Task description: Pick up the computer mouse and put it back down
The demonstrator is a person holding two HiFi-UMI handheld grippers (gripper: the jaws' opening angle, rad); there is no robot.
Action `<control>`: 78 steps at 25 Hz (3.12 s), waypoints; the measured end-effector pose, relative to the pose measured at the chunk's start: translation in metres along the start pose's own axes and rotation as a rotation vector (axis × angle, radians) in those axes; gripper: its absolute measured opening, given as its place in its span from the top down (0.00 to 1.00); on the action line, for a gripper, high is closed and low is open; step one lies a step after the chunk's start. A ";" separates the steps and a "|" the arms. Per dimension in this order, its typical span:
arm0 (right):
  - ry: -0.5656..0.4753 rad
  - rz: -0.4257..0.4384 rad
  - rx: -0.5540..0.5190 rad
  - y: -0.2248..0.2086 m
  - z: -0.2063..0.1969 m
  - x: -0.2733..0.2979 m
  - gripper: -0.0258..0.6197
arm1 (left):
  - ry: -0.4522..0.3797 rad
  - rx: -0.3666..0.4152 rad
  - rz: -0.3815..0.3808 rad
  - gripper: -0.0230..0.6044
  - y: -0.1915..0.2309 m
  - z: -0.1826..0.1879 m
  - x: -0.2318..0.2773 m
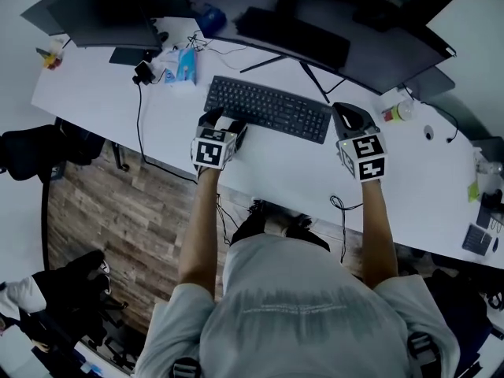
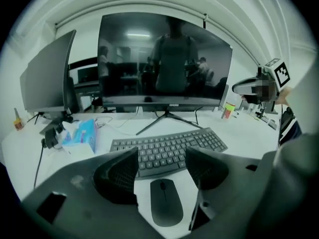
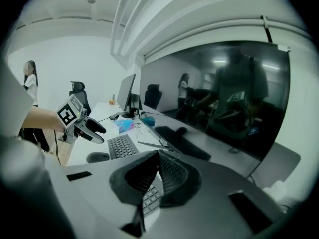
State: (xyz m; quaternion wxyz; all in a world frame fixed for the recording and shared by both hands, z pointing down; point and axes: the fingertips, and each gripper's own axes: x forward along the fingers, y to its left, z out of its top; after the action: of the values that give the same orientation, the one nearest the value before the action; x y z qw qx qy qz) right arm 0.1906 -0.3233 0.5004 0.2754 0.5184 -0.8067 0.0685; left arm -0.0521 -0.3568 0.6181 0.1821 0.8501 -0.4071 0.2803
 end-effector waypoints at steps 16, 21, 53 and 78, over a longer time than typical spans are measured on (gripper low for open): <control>-0.242 -0.252 -0.036 -0.086 0.076 -0.148 0.96 | -0.422 0.266 -0.098 0.91 -0.112 0.204 -0.079; -0.270 -0.311 -0.047 -0.098 0.080 -0.184 0.96 | -0.474 0.339 -0.143 0.94 -0.149 0.229 -0.093; -0.333 -0.474 -0.104 -0.116 0.096 -0.299 0.96 | -0.682 0.571 -0.275 0.94 -0.280 0.308 -0.158; -0.286 -0.483 -0.109 -0.106 0.085 -0.294 0.96 | -0.646 0.544 -0.280 0.94 -0.272 0.296 -0.158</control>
State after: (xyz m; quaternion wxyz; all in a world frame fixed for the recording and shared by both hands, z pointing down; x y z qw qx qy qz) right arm 0.3426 -0.1705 0.2593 0.1946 0.6845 -0.6929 -0.1161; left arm 0.1802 -0.2589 0.2678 -0.1487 0.9579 -0.2355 0.0697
